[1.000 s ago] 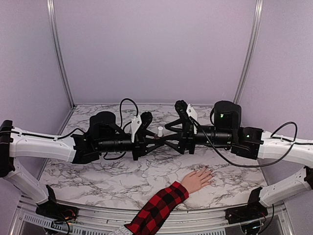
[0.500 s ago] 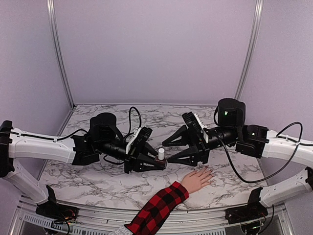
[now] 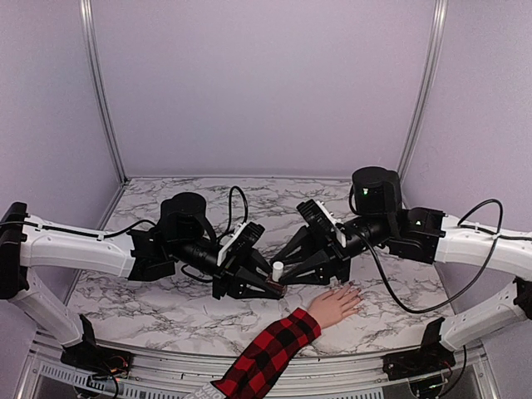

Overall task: Paint the nails
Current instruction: Screw the nail polish bottle cap onto the nail polish bottle.

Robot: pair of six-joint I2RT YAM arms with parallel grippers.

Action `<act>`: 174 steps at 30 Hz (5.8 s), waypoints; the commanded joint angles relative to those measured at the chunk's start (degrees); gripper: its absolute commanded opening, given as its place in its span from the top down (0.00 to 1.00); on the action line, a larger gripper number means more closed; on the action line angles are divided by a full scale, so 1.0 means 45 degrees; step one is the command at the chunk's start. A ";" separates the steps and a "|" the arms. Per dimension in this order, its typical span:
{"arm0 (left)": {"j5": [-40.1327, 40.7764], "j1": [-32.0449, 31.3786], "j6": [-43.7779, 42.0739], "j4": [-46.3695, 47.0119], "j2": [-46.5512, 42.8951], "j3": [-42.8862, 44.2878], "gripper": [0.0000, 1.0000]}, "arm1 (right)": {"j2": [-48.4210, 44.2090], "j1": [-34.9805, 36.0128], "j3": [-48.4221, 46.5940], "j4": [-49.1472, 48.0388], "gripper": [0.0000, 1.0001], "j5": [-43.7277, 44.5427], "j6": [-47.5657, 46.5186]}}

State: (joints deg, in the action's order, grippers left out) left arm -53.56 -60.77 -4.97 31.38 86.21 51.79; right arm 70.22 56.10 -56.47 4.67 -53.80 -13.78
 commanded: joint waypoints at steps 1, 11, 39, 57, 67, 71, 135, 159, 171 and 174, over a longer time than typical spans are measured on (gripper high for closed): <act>-0.0299 -0.0045 -0.0060 -0.0195 0.0054 0.0493 1.00 | 0.0118 0.0161 -0.0595 0.0367 0.68 -0.0441 -0.0274; 0.1025 0.0079 -0.0496 -0.0459 -0.0393 0.0359 1.00 | 0.0153 0.0171 -0.0655 0.0707 0.89 -0.0160 -0.0363; 0.8567 0.0302 -0.0239 -0.0324 -0.1699 -0.0015 1.00 | 0.1257 -0.0102 -0.0499 0.0233 0.94 0.5878 0.1781; 1.3733 0.0302 0.2436 0.0353 -0.0802 0.0285 1.00 | 0.2457 -0.0477 -0.0518 -0.0862 0.94 1.0847 0.4174; 1.3383 0.0234 0.1760 0.0343 -0.0771 0.0115 1.00 | 0.1784 -0.0508 -0.0314 -0.1497 0.69 1.0360 0.3870; 1.1518 0.0243 0.0817 0.0334 -0.1066 -0.0226 1.00 | 0.1056 -0.0511 -0.0047 -0.1578 0.59 1.0168 0.3381; 0.2783 0.0280 -0.0847 -0.0976 -0.0749 0.0582 1.00 | -0.0161 0.0170 -0.0750 0.0893 0.92 0.2030 0.0038; 0.8853 0.0353 -0.0559 -0.0229 -0.0982 0.0453 1.00 | 0.0438 0.0078 -0.0287 -0.0323 0.93 0.9288 0.1824; 1.1839 0.0361 0.0725 0.0666 -0.0041 0.0582 1.00 | 0.1448 0.0264 0.0415 -0.2307 0.93 1.2853 0.3538; 1.2391 0.0361 0.1000 0.0860 0.0163 0.0581 1.00 | 0.1635 0.0279 0.0686 -0.2721 0.93 1.3193 0.3757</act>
State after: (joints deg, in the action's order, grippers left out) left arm -2.55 -59.20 -2.79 28.12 86.61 52.69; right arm 75.83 57.30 -55.66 -6.76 -1.93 -0.49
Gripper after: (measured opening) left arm 0.204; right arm 0.144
